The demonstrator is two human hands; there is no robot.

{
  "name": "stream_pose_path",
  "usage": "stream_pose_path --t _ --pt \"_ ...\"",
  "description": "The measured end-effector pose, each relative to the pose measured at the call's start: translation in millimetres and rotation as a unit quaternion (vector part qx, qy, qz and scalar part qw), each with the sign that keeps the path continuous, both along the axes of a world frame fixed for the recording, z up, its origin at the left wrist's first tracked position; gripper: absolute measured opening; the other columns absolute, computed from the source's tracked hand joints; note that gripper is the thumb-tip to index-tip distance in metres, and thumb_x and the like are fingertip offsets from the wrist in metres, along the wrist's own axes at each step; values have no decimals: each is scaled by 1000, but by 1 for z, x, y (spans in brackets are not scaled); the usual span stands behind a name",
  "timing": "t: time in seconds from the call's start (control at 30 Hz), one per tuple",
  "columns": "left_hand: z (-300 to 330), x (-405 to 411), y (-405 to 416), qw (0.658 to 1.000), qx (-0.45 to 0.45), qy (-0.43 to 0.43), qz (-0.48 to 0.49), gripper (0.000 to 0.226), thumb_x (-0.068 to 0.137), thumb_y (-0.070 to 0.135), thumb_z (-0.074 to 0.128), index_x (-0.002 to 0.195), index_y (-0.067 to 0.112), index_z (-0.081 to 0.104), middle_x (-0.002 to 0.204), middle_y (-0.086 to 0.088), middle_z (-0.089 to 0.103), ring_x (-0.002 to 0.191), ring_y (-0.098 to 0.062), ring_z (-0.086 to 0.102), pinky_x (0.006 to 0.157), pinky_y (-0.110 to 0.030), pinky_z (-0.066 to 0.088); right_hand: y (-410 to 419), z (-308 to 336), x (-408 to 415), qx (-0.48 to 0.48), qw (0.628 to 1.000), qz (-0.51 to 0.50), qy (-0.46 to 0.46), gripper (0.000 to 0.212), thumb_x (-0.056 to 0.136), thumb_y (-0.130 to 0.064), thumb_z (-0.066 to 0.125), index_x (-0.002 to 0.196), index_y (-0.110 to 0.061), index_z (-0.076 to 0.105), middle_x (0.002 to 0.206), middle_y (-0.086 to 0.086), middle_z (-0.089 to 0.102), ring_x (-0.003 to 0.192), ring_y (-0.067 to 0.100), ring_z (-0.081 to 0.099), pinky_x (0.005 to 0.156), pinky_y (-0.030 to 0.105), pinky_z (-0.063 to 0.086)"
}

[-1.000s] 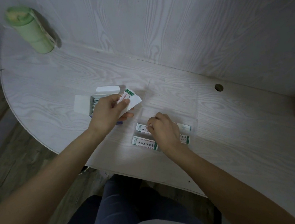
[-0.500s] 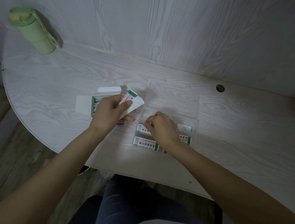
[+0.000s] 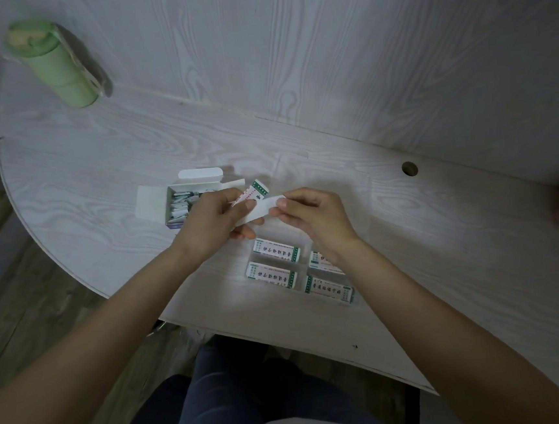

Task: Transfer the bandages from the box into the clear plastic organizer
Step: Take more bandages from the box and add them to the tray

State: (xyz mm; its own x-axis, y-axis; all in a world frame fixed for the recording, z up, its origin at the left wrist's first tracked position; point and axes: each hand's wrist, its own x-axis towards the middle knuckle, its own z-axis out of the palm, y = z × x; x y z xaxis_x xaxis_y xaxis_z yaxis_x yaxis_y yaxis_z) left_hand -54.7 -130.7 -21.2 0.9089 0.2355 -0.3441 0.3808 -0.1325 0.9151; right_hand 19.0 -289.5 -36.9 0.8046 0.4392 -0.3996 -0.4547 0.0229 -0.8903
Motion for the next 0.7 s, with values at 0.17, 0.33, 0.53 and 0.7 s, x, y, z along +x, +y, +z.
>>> stream_pose_path --t 0.17,0.33,0.53,0.7 --pt "-2 4 0 1000 29 3 10 17 97 17 50 88 12 63 86 -8 68 64 -6 67 71 -32 53 -10 -11 -1 35 995 -23 87 7 89 1 59 88 3 66 84 12 69 82 20 68 75 18 55" --pt "-5 6 -2 998 47 -9 29 18 99 15 47 101 9 63 91 -5 69 66 -10 67 69 -24 55 -16 -28 -4 -180 982 29 -53 19 79 4 70 96 -3 71 93 5 69 82 7 64 71 11 51" --pt "-6 3 -3 999 25 -3 36 17 99 18 46 98 12 62 87 -4 69 61 -7 67 58 -16 52 -15 -40 -12 -319 930 61 -171 10 84 -4 69 92 -8 72 90 -2 68 81 1 58 66 -1 40" --pt "-5 2 -2 999 20 -8 36 17 99 18 46 101 11 62 87 -5 70 63 -10 68 60 -18 53 -10 -44 -20 -391 866 131 -281 7 87 -4 65 88 -7 71 91 6 69 80 13 61 76 20 52"
